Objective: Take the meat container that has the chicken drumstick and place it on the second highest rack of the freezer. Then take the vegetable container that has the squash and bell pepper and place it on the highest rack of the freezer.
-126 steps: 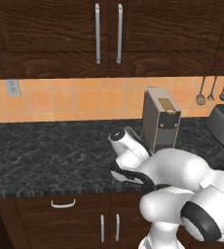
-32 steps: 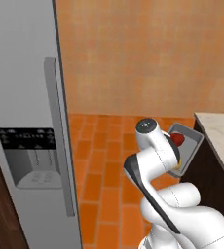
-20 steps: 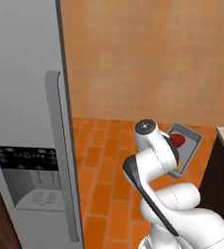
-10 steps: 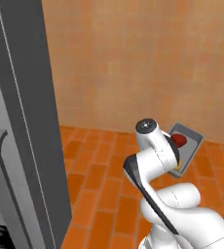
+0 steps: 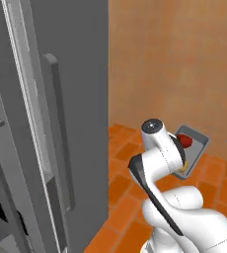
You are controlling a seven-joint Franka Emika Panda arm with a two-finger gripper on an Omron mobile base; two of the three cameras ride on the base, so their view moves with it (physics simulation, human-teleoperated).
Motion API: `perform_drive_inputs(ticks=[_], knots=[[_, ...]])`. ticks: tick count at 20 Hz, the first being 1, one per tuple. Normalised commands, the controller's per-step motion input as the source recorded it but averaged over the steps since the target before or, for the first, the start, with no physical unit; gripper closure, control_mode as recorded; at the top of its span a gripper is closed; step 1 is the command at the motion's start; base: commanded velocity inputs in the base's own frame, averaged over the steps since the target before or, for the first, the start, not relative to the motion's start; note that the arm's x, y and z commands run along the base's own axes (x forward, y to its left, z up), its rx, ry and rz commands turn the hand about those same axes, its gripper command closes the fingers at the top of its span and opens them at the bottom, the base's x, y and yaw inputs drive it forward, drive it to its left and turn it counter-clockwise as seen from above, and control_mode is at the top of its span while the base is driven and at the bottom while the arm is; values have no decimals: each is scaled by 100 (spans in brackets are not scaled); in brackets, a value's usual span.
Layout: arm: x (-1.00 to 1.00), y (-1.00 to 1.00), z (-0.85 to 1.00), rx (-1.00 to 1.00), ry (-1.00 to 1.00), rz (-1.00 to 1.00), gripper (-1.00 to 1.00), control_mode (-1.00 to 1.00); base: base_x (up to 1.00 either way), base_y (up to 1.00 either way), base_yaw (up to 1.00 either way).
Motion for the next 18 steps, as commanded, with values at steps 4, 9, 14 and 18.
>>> perform_drive_inputs(ticks=[4, 9, 14, 18], knots=[[0, 0, 0, 0, 0, 0, 100, 100, 18, -1, 70], [0, 0, 0, 0, 0, 0, 100, 100, 2, -33, 64], [0, 0, 0, 0, 0, 0, 100, 100, 0, -70, 57], [0, 0, 0, 0, 0, 0, 100, 100, 0, -45, 57]])
